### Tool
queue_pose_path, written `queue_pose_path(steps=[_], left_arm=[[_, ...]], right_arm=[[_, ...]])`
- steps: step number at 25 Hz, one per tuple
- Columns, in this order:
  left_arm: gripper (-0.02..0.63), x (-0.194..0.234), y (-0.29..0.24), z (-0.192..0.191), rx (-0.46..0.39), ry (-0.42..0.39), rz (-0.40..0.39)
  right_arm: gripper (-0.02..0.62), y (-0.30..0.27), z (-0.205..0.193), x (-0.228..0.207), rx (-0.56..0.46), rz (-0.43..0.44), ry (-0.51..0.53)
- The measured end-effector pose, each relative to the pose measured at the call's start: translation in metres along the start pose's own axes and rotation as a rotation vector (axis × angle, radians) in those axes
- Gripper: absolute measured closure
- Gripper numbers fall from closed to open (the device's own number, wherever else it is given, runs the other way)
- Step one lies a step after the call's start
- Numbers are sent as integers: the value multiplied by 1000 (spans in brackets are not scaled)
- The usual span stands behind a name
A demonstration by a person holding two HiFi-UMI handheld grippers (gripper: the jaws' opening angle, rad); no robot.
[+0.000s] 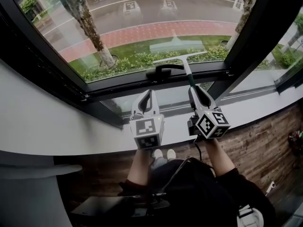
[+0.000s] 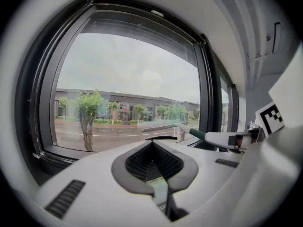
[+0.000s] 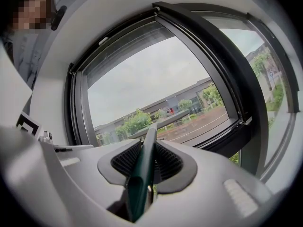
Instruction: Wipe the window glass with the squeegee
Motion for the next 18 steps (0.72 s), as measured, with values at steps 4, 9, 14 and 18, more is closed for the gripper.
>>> queue_pose_path(steps=[4,9,14,18], left_arm=[[604,1,1,-1,-4,4,13],[604,3,12,14,-51,-3,42],[604,8,31,45,-131,12,107],[604,13,48,86,-234,-38,129]], right_arm=[[497,0,-1,-2,3,5,-6],[497,9,24,15,-55,50,39],[497,17,71,49,-161,134,105],[497,14,103,77,-263,219,119]])
Point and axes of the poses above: the fingertips, and each gripper's own axes: y backward along the fingers, x to its left, z out of its top, the point moved 8 cm from there along y, backward along the fingers, and after that the axes turned 2 degrees about z, right-handed, at the moved point
